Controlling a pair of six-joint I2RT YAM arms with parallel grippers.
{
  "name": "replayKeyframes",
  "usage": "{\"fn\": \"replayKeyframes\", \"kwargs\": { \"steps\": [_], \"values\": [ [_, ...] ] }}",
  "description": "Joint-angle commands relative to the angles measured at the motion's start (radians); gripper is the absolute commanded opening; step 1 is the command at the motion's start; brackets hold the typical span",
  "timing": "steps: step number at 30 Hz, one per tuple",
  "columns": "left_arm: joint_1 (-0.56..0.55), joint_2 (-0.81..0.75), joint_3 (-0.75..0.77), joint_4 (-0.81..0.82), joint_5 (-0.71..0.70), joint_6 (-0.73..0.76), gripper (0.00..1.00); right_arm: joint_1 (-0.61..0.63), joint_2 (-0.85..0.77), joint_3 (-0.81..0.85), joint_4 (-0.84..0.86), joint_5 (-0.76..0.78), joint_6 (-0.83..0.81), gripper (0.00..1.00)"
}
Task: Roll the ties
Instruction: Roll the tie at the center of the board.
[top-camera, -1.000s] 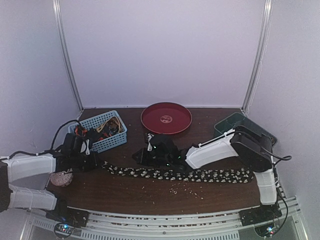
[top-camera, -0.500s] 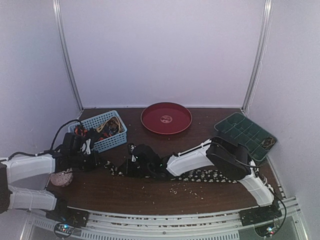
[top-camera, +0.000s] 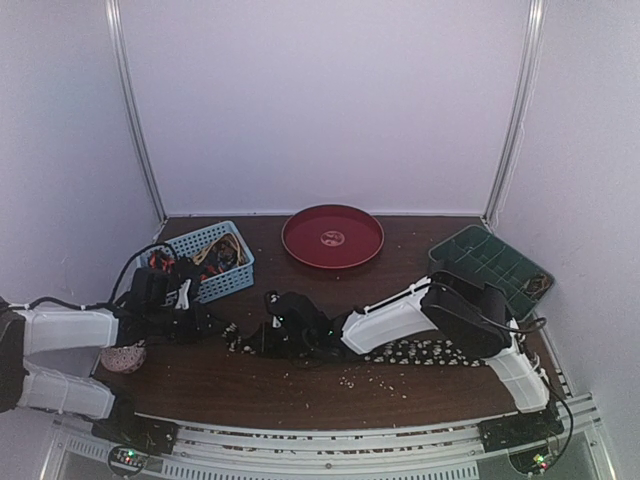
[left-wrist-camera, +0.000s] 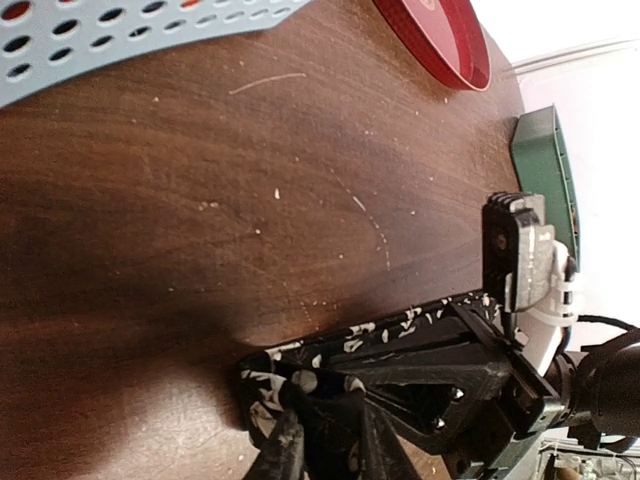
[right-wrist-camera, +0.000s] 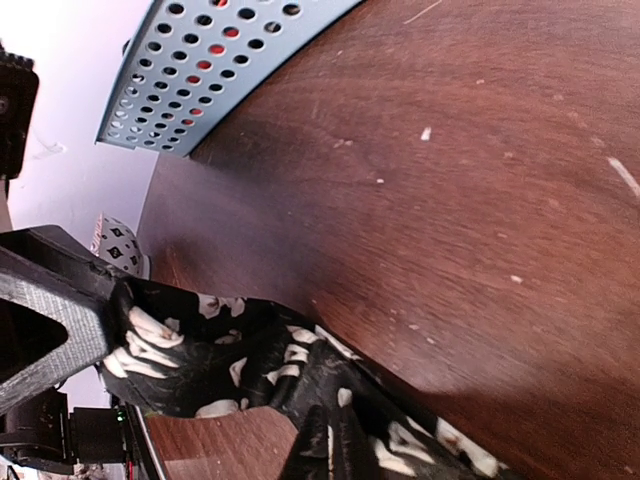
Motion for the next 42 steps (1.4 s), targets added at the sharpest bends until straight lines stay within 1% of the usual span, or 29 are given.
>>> {"fn": "replayKeyframes", "kwargs": {
  "steps": [1,4,8,13,14,15,19,20,22,23,24,26,27,29,33,34,37,39,40,42],
  "values": [
    [-0.016,0.031,-0.012,0.102,0.036,-0.02,0.2,0.002,-0.088,-0.059,-0.018,0.067,0.008,0.08],
    [-0.03,0.051,-0.012,0.131,0.038,-0.023,0.25,0.003,-0.11,-0.071,-0.04,0.09,-0.001,0.11],
    [-0.056,0.082,-0.008,0.185,0.062,-0.048,0.27,0.001,-0.13,-0.094,-0.041,0.108,-0.001,0.12],
    [-0.093,0.116,0.014,0.222,0.054,-0.055,0.3,0.003,-0.156,-0.129,-0.004,0.119,0.009,0.13],
    [-0.097,0.126,0.018,0.233,0.054,-0.057,0.29,0.003,-0.163,-0.137,0.007,0.121,0.009,0.15],
    [-0.101,0.142,0.02,0.245,0.054,-0.058,0.25,0.004,-0.171,-0.146,0.016,0.122,0.011,0.18],
    [-0.103,0.197,0.011,0.293,0.054,-0.068,0.07,0.01,-0.193,-0.191,0.057,0.135,0.027,0.27],
    [-0.106,0.207,0.006,0.308,0.053,-0.072,0.04,0.011,-0.195,-0.193,0.062,0.135,0.028,0.29],
    [-0.114,0.222,0.003,0.32,0.047,-0.072,0.01,0.012,-0.191,-0.189,0.059,0.135,0.031,0.33],
    [-0.116,0.23,0.005,0.315,0.043,-0.071,0.02,0.013,-0.188,-0.186,0.057,0.134,0.031,0.34],
    [-0.12,0.238,0.006,0.316,0.042,-0.069,0.04,0.012,-0.185,-0.18,0.056,0.133,0.031,0.35],
    [-0.132,0.248,0.017,0.314,0.045,-0.064,0.22,0.012,-0.177,-0.167,0.053,0.127,0.031,0.36],
    [-0.138,0.25,0.023,0.311,0.046,-0.065,0.27,0.012,-0.172,-0.159,0.048,0.124,0.029,0.37],
    [-0.146,0.246,0.028,0.311,0.048,-0.068,0.3,0.012,-0.163,-0.15,0.044,0.12,0.028,0.38],
    [-0.148,0.212,0.019,0.328,0.04,-0.088,0.31,0.012,-0.17,-0.163,0.052,0.126,0.031,0.36],
    [-0.149,0.201,0.016,0.327,0.029,-0.088,0.27,0.012,-0.174,-0.169,0.054,0.13,0.03,0.35],
    [-0.149,0.178,0.015,0.282,-0.032,-0.075,0.12,0.012,-0.171,-0.166,0.051,0.13,0.029,0.35],
    [-0.149,0.181,0.018,0.259,-0.053,-0.06,0.04,0.012,-0.158,-0.149,0.043,0.115,0.029,0.34],
    [-0.148,0.185,0.019,0.255,-0.055,-0.055,0.01,0.012,-0.151,-0.14,0.038,0.106,0.032,0.34],
    [-0.149,0.199,0.016,0.265,-0.045,-0.054,0.0,0.012,-0.14,-0.13,0.035,0.1,0.035,0.35]
  ]
}}
